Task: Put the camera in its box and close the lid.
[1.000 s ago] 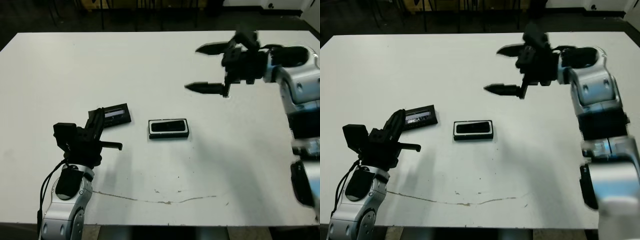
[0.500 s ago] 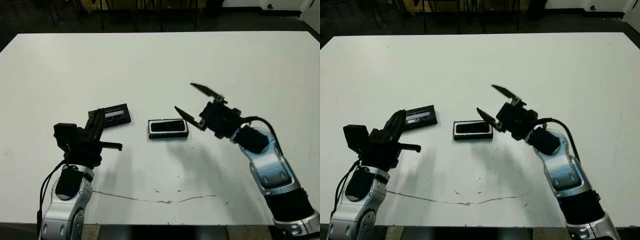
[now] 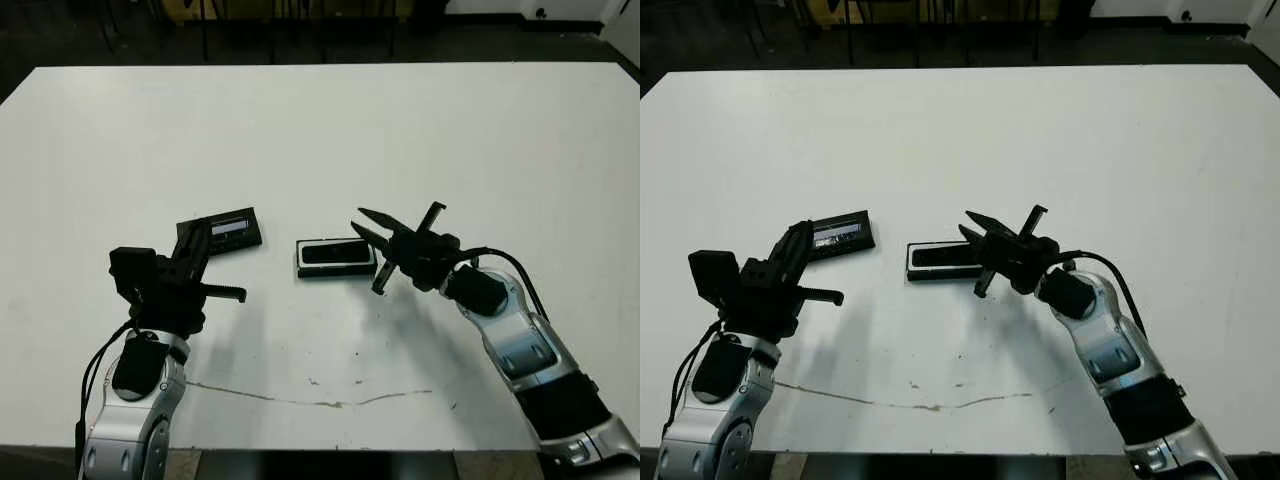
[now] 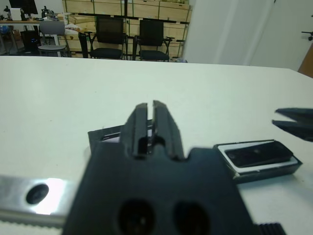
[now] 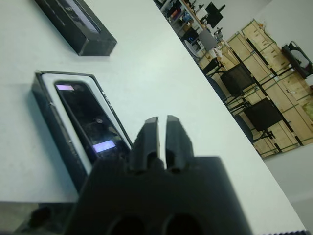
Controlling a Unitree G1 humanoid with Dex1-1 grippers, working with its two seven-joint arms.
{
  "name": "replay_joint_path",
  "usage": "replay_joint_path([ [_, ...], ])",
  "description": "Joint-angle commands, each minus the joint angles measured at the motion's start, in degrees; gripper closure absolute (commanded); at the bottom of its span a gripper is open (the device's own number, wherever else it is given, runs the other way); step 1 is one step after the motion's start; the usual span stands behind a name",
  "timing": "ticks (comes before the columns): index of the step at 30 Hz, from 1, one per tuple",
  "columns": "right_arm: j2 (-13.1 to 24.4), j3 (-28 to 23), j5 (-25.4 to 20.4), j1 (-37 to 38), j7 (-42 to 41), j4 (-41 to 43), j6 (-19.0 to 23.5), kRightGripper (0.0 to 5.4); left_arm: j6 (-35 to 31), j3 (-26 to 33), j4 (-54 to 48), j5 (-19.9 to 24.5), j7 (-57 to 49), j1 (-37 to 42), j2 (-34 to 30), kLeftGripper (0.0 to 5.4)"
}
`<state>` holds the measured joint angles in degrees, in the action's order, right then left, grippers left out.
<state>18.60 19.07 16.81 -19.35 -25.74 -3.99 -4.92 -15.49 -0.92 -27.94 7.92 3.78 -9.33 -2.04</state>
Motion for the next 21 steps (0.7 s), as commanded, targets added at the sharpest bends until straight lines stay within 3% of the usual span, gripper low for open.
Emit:
replay_joint_path([
  [1, 0.12, 1.05, 1.49, -0.18, 0.24, -2.15, -0.53, 5.39, -0.41, 0.0, 0.85, -0.74, -0.08, -0.67, -0.54, 5.4],
  [11, 1.74, 4.44, 4.57, 2.11, -2.11, -2.59, 0.24, 5.39, -0.59, 0.1, 0.55, -0.47, -0.07, -0.74, -0.03, 5.4],
  [21, 3.73, 4.6, 5.39, 3.89, -3.36, -2.81, 1.27, 5.39, -0.49, -0.1, 0.39, -0.83, -0.18, -0.73, -0.13, 5.4],
])
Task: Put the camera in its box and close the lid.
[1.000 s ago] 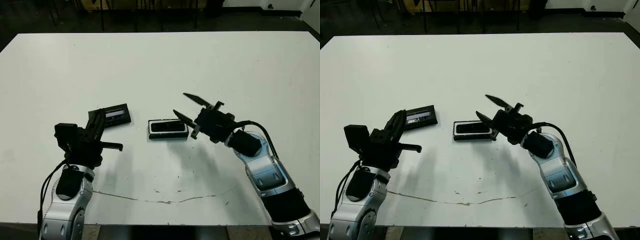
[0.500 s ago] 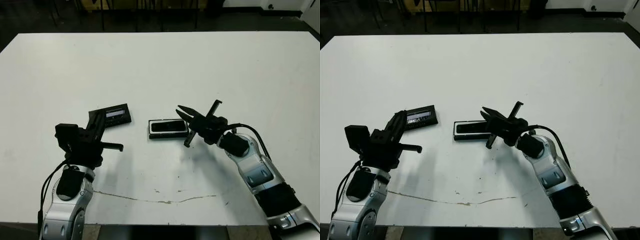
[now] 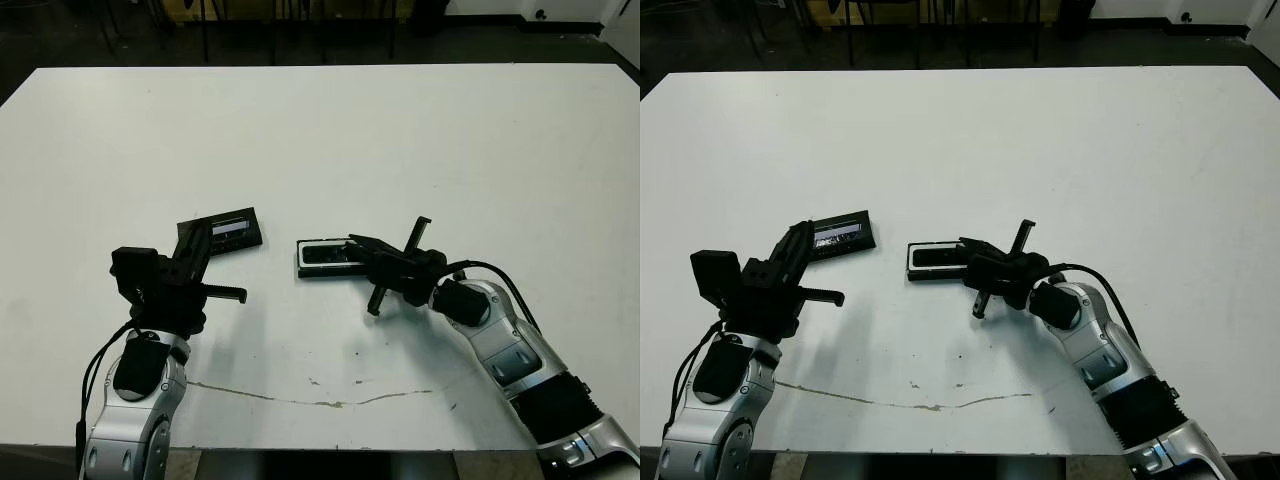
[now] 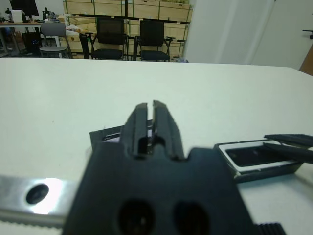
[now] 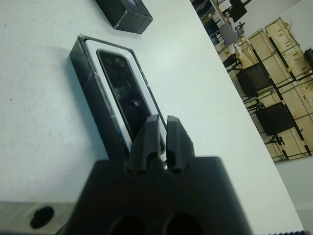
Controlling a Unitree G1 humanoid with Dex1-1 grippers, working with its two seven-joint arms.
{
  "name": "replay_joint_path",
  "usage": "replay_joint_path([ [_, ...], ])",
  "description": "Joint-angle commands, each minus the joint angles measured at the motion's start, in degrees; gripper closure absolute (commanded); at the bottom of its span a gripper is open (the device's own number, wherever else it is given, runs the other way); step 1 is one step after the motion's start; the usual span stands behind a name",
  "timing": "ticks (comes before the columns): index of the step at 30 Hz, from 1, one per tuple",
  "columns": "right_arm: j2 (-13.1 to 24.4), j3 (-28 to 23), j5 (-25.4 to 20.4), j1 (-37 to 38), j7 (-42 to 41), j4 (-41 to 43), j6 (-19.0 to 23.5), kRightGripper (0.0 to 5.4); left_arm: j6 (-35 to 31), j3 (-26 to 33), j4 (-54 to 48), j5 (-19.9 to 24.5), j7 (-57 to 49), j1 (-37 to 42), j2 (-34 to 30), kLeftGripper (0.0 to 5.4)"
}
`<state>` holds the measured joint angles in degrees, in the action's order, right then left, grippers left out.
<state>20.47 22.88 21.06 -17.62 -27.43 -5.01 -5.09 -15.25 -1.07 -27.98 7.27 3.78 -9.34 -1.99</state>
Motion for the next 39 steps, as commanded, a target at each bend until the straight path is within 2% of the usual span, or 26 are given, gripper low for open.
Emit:
replay_joint_path([
  [1, 2.2, 0.73, 1.32, 2.04, -1.64, -1.98, 1.31, 5.39, -0.81, 0.12, 0.39, 0.0, -0.15, -0.69, -0.11, 5.4],
  [6, 3.41, -0.38, 1.39, 2.1, -0.21, -3.49, 0.11, 5.39, -0.8, 0.32, 0.46, 0.29, -0.03, -0.51, -0.23, 5.4],
  [12, 4.61, -3.56, 0.34, 2.78, 3.06, -4.67, -3.27, 5.39, -0.93, 0.89, 0.16, 0.45, 0.17, -0.35, -0.69, 5.4],
  [16, 4.5, -10.07, -5.72, 4.42, 4.05, -0.4, -3.38, 5.39, 0.52, 2.48, -0.03, -0.16, 1.21, 0.04, -2.8, 5.4],
  [19, 4.48, -15.57, -11.88, 5.8, 3.21, 6.01, -0.63, 5.39, 0.23, 4.47, -1.69, -1.08, 1.4, 0.9, -4.85, 5.4],
  [24, 4.62, -24.44, -27.41, 8.03, -0.9, 15.96, 5.76, 5.39, 2.54, 8.62, -1.7, -2.13, 4.22, 4.81, -10.95, 5.4],
  [27, 4.5, -27.45, -32.25, 9.6, -1.25, 19.32, 8.38, 5.39, 2.36, 10.35, -0.39, -2.31, 6.66, 8.15, -15.19, 5.4],
  [30, 5.07, -28.99, -34.38, 10.72, -0.94, 22.47, 12.04, 5.39, 3.28, 10.91, 2.78, -2.54, 10.18, 12.06, -19.69, 5.4],
  [33, 5.28, -29.41, -34.55, 11.12, -0.91, 22.82, 12.97, 5.39, 3.5, 9.92, 7.89, -2.91, 15.18, 17.39, -24.9, 5.4],
  [35, 5.39, -29.47, -34.32, 11.26, -0.95, 22.58, 12.88, 5.4, 3.1, 8.83, 11.9, -2.46, 19.98, 21.34, -28.57, 5.18],
  [39, 5.25, -29.4, -34.85, 11.13, -1.29, 22.29, 13.15, 5.4, 2.15, 6.42, 22.7, 1.52, 31.97, 30.07, -33.07, 4.6],
])
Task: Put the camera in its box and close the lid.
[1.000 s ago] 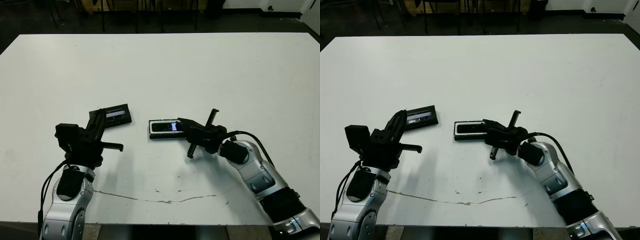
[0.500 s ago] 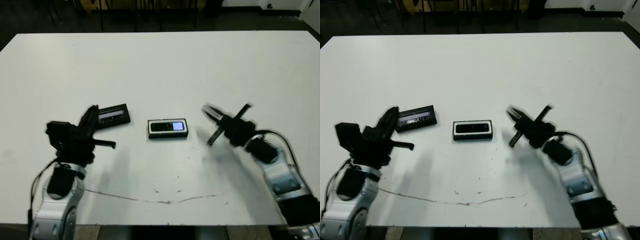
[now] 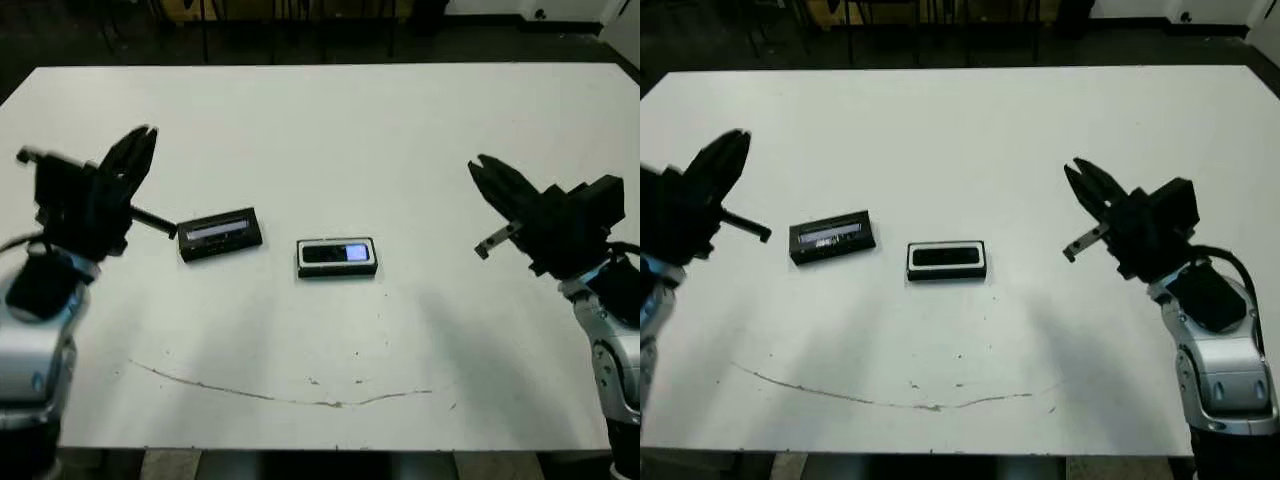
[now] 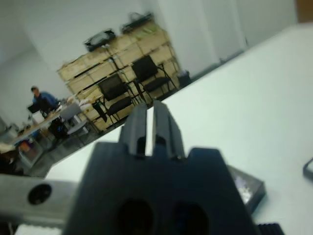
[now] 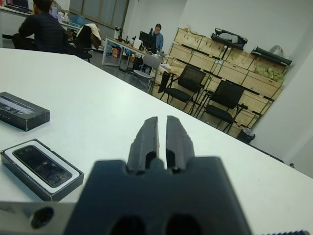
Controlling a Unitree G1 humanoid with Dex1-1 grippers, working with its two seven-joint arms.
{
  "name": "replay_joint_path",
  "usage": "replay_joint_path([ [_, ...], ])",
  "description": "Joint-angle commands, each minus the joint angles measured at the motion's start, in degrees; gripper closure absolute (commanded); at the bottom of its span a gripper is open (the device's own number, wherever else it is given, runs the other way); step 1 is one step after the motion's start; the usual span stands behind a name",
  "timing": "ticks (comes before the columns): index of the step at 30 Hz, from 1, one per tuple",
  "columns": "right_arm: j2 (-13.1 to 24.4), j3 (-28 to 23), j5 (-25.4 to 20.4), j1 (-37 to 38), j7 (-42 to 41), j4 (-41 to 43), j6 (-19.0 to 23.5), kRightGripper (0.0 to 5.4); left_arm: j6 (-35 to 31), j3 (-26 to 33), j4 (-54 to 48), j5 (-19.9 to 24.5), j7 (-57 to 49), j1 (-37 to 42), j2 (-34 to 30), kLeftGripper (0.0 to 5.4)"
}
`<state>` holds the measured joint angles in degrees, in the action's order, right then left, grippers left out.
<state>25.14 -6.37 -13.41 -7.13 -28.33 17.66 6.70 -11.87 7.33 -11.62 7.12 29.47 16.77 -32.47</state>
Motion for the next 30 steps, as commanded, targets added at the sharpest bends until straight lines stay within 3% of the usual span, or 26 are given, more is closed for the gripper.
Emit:
replay_joint_path([
  [1, 0.58, -0.18, -0.58, 0.55, -0.4, -0.31, 1.7, 5.4, -1.24, -3.0, 9.73, 2.38, 9.37, 6.29, -3.17, 4.41],
  [8, 0.56, -0.85, -3.28, -0.38, -1.77, -1.9, 1.69, 5.4, 2.02, -12.04, 38.01, 1.26, 30.38, 23.6, -3.68, 3.12],
  [14, 1.17, -1.57, -3.49, 0.24, -1.7, -1.66, 2.91, 5.4, 13.36, -16.54, 57.36, -2.19, 40.95, 32.2, -0.08, 2.01],
  [17, 1.39, -1.78, -3.6, 0.43, -1.58, -1.36, 4.0, 5.4, 16.43, -16.62, 62.82, -2.17, 44.74, 34.07, 1.46, 1.45],
  [25, 1.49, -1.48, -2.14, 0.99, -0.76, -0.96, 4.98, 5.4, 16.01, -16.18, 70.57, -3.0, 49.78, 35.47, 3.23, 0.01],
  [30, 1.56, -1.34, -1.7, 1.51, -0.29, -0.25, 6.54, 5.4, 17.63, -16.76, 72.25, -5.44, 49.4, 34.92, 3.15, 0.01],
])
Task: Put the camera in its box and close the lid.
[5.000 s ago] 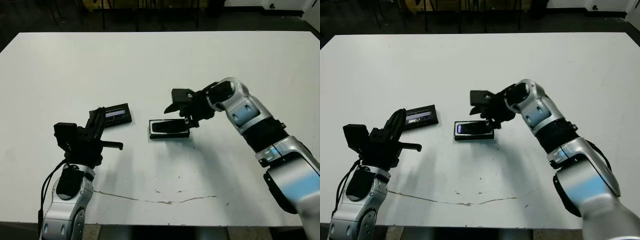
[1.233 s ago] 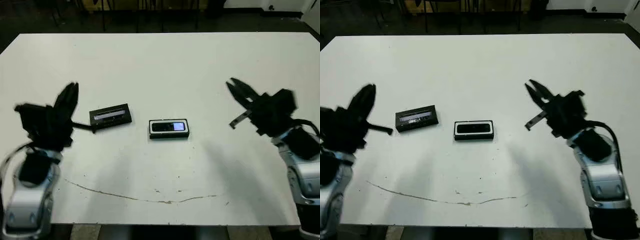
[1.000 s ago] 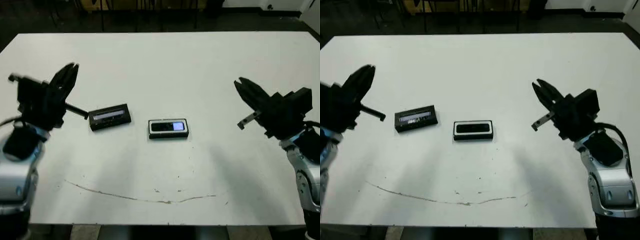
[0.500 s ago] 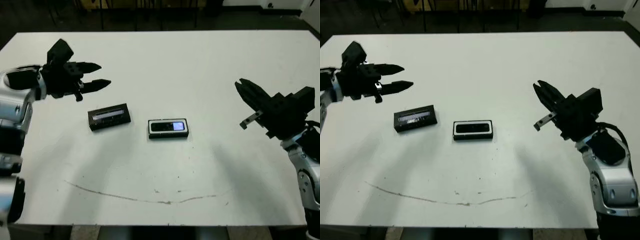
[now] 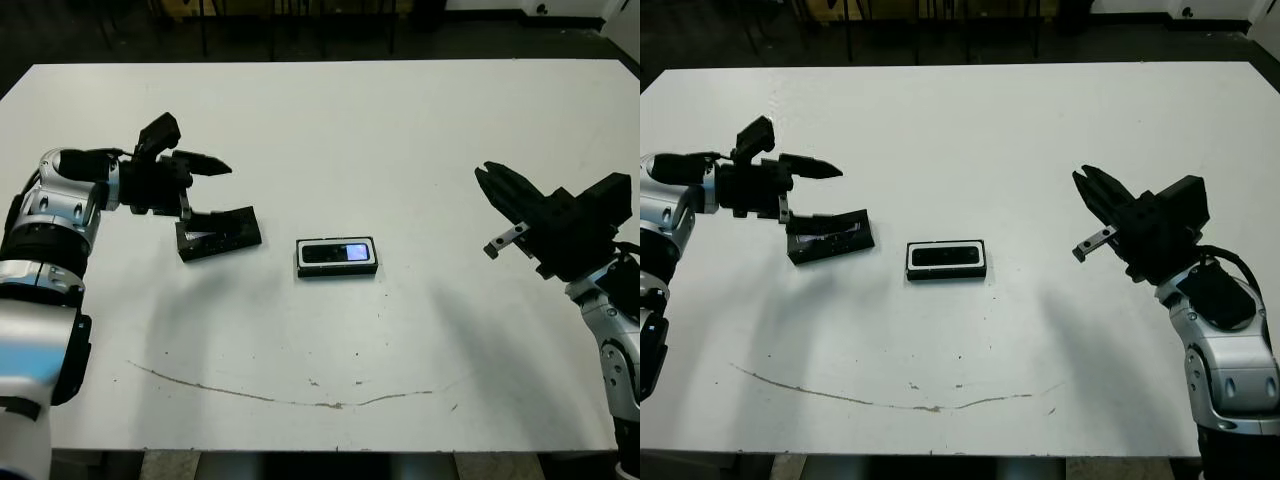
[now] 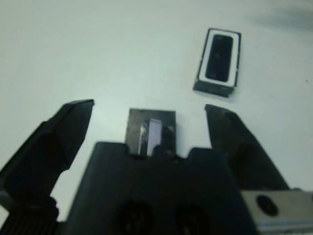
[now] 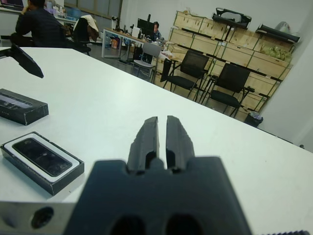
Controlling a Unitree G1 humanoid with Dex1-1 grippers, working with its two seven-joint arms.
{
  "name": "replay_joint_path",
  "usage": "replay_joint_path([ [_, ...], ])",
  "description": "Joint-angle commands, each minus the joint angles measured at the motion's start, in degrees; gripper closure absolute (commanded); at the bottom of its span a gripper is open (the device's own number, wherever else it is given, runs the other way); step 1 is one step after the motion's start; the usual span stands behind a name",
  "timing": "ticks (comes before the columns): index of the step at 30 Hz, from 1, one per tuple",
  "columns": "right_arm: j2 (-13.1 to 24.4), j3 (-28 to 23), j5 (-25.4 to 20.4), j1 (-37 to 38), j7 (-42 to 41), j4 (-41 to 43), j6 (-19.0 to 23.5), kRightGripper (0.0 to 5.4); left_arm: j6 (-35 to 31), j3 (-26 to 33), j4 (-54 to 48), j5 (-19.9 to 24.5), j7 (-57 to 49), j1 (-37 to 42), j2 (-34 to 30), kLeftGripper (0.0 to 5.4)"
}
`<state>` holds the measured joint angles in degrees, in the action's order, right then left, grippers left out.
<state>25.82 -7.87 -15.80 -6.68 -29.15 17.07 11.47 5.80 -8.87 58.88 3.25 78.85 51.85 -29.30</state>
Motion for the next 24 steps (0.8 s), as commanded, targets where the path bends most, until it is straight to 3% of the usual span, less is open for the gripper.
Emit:
replay_joint_path([
  [1, 0.78, 0.08, 0.51, 1.15, 0.46, 0.32, 1.99, 5.4, -0.71, -0.63, 2.32, -1.91, 0.32, -0.07, 0.08, 0.01],
  [13, 0.69, 0.4, 1.09, 2.19, 0.71, 0.9, 2.71, 5.4, 3.3, -3.01, 4.66, -8.18, -3.9, -0.28, 0.35, 0.01],
  [24, 0.73, 0.32, 0.98, 2.19, 0.45, -0.62, 1.75, 5.4, 2.96, -3.39, 7.58, -10.2, -3.5, 0.24, 0.6, 0.01],
])
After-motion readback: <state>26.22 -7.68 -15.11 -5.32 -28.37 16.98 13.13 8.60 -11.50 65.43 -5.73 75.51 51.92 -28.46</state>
